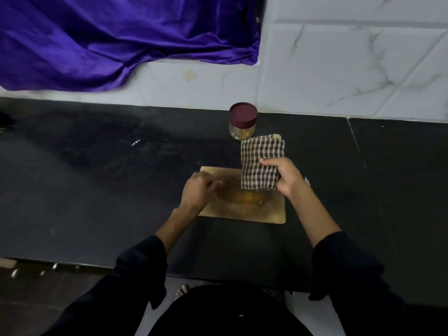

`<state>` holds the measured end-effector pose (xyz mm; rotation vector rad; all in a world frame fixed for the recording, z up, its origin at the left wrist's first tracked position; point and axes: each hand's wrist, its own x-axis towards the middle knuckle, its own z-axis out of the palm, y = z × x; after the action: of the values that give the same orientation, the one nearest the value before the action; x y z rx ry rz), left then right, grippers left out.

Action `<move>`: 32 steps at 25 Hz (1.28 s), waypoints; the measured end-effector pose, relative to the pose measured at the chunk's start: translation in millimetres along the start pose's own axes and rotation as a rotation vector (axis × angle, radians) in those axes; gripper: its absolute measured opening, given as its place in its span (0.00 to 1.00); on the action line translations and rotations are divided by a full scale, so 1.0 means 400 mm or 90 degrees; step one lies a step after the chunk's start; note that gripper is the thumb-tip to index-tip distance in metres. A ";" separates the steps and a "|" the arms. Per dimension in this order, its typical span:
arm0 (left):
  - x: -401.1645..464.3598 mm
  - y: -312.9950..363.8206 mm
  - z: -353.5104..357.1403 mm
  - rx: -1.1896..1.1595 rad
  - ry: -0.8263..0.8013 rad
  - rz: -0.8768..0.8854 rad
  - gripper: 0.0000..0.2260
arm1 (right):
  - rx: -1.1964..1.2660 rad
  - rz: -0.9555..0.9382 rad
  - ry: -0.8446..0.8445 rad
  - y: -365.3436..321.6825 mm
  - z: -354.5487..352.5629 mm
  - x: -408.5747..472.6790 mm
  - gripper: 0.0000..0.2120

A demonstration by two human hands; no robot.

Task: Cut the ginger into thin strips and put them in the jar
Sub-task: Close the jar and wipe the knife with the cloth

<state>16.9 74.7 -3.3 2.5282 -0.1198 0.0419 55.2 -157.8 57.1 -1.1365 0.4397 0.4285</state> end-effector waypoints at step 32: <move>0.064 -0.147 -0.134 -0.876 0.098 -0.235 0.17 | -1.093 -0.472 -0.328 0.079 0.186 -0.038 0.24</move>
<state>48.0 151.6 8.4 1.1352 0.2928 -0.0005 34.0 -79.0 67.6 -2.5626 -1.0552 0.3602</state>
